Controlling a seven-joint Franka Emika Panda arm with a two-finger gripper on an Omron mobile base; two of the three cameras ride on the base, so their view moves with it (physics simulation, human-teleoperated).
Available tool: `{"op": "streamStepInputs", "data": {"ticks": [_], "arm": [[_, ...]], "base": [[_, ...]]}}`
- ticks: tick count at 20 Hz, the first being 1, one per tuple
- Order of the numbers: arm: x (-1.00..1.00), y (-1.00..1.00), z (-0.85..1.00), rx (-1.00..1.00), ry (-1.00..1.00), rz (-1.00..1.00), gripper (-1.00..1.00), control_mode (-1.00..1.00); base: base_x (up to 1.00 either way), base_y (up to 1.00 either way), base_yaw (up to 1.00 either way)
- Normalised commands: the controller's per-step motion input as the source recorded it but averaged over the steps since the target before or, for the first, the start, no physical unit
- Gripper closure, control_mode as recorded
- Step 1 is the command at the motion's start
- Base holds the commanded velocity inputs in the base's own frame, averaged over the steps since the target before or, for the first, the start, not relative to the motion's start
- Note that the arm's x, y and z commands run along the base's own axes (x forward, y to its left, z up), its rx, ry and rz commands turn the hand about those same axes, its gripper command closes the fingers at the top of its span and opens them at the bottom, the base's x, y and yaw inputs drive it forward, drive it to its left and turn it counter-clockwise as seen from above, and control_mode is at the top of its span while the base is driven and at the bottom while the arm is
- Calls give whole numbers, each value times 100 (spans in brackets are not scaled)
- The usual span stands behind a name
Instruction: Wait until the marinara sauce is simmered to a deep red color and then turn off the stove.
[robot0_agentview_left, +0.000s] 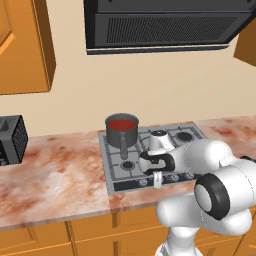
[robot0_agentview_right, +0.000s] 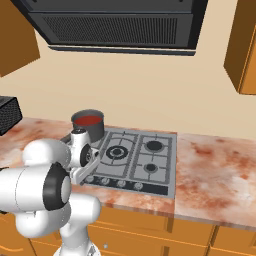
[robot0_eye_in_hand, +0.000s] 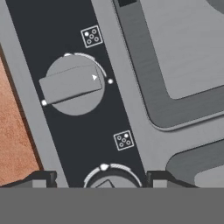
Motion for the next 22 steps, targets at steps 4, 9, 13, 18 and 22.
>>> {"op": "streamStepInputs", "data": {"ticks": [4,9,13,18,22], "arm": [[2,-4,0,0,0,0,-100,-100],[0,0,0,0,0,0,-100,-100],[0,0,0,0,0,0,100,-100],[0,0,0,0,0,0,100,-100],[0,0,0,0,0,0,100,-100]], "base": [[0,0,0],[0,0,0],[0,0,0],[0,0,0],[0,0,0]]}}
